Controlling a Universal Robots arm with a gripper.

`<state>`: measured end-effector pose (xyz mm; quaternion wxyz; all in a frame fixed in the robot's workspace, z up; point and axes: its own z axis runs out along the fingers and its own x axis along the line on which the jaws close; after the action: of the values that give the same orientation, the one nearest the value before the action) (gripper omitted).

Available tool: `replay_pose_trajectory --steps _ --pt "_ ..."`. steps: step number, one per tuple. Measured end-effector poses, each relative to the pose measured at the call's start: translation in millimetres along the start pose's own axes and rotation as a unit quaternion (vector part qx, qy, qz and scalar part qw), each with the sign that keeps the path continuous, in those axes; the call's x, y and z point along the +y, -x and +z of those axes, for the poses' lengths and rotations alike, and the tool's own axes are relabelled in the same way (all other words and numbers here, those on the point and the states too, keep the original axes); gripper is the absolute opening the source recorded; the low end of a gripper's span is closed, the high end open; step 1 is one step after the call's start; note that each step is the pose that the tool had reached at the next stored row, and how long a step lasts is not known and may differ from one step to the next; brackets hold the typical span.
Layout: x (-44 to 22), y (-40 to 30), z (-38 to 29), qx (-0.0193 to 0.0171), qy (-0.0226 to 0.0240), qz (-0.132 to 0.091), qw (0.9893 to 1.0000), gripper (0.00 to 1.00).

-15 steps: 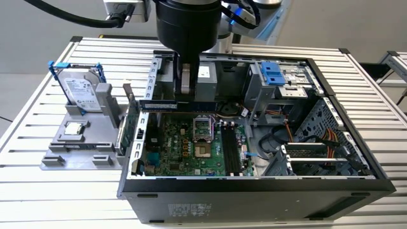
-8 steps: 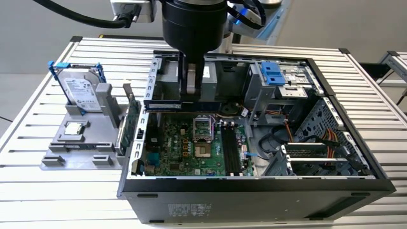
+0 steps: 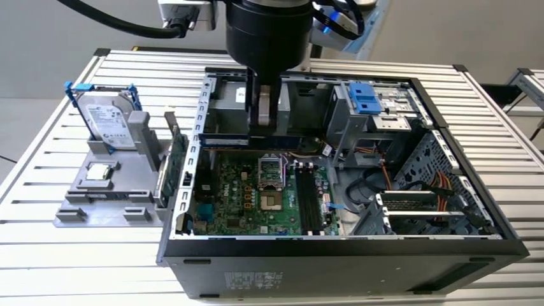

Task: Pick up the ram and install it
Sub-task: 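Pick up the ram and move it above insertion slot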

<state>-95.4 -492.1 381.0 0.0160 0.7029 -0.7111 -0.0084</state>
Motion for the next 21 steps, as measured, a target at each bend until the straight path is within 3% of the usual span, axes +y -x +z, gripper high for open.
replay_pose_trajectory --steps 21 --pt "-18.5 0.2 -0.7 0.0003 0.0000 0.000 1.0000 0.00"
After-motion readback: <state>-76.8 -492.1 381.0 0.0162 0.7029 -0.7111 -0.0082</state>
